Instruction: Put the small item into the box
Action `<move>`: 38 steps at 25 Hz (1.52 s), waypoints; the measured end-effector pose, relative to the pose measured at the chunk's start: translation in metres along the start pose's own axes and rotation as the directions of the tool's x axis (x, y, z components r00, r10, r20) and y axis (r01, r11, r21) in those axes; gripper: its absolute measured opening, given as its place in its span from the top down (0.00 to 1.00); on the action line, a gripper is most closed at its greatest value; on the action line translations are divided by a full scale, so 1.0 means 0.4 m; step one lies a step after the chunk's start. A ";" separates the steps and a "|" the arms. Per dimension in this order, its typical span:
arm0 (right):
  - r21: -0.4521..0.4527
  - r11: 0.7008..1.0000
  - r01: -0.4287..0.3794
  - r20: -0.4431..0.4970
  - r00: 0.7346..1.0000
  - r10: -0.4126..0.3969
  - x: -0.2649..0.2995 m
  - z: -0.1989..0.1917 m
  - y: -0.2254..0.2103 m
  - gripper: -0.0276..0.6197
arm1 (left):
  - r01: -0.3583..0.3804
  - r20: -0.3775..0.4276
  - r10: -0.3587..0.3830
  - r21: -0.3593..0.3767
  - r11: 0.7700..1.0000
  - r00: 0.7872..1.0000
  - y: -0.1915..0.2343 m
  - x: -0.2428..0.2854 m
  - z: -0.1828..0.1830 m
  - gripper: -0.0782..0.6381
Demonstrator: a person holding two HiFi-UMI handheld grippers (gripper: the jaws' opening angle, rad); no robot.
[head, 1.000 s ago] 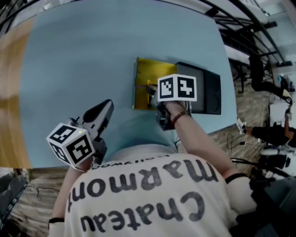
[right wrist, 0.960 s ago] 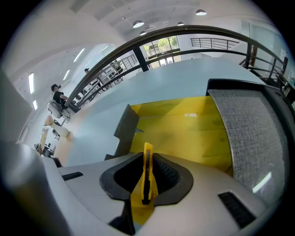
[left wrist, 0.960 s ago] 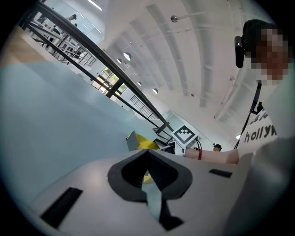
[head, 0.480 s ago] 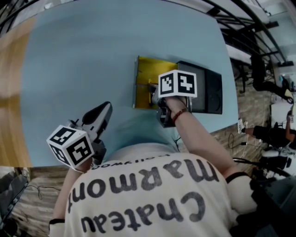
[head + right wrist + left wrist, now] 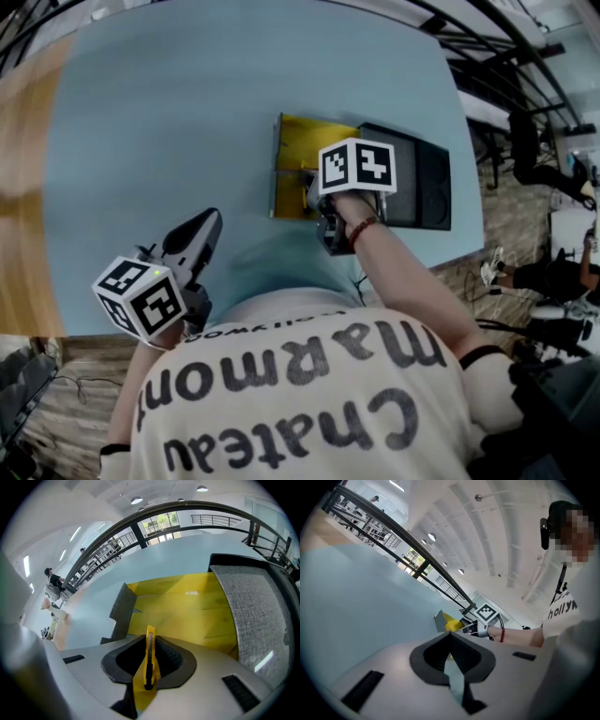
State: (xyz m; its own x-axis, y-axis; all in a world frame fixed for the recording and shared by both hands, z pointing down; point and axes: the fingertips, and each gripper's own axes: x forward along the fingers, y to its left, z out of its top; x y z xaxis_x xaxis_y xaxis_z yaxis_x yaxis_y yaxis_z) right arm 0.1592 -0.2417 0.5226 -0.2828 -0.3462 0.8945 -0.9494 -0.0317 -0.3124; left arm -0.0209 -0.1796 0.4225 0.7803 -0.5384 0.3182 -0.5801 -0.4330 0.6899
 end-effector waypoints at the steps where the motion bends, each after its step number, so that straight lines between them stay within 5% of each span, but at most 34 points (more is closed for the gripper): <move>1: -0.004 1.000 0.000 0.000 1.000 0.000 0.000 0.000 -0.001 0.83 | -0.005 0.000 0.005 -0.001 1.000 1.000 0.003 -0.001 -0.002 0.89; 38: -0.021 1.000 0.003 -0.045 0.999 -0.004 0.017 -0.005 0.001 0.83 | -0.007 -0.011 0.007 -0.003 1.000 1.000 0.002 -0.006 -0.021 0.89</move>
State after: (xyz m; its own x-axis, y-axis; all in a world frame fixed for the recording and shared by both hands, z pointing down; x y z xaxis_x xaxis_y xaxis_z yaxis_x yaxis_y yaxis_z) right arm 0.1567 -0.2421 0.5291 -0.2851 -0.3040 0.9090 -0.9529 -0.0128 -0.3031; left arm -0.0212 -0.1727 0.4277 0.7788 -0.5336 0.3299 -0.5847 -0.4270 0.6898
